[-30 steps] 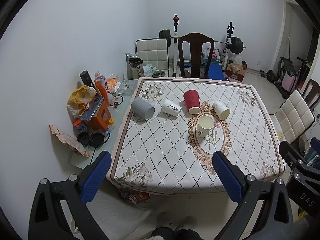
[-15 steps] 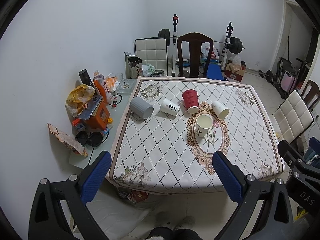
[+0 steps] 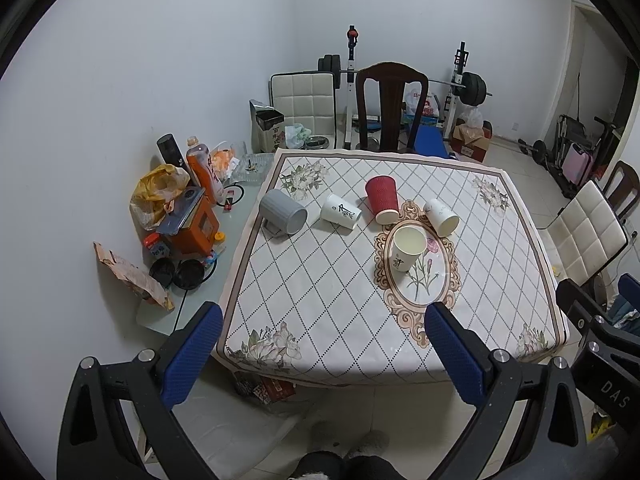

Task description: Flip cup upright

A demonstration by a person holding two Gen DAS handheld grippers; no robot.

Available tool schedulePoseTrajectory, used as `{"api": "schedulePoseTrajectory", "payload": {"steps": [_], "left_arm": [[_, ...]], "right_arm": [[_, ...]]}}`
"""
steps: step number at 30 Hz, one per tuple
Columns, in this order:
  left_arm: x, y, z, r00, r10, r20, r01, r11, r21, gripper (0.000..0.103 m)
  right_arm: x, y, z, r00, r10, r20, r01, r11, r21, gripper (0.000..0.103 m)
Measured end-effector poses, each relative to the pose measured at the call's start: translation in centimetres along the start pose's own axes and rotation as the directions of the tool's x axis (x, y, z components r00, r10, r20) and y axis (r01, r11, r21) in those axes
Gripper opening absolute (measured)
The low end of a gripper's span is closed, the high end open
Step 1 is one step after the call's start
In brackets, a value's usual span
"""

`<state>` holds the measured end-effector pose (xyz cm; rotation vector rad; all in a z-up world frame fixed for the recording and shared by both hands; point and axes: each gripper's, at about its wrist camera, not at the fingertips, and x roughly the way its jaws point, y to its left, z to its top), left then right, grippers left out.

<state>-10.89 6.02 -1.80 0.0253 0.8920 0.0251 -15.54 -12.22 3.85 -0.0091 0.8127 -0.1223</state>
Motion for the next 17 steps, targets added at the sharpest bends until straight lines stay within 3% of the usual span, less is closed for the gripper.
{"api": "schedulePoseTrajectory", "payload": {"steps": [17], "left_arm": [[0.44,-0.11,-0.32,1.000,0.000,0.000,0.000,1.000,-0.008,0.103]], "right_arm": [[-0.03,0.09,0.00,1.000,0.001,0.001,-0.001,1.000,0.000,0.103]]}}
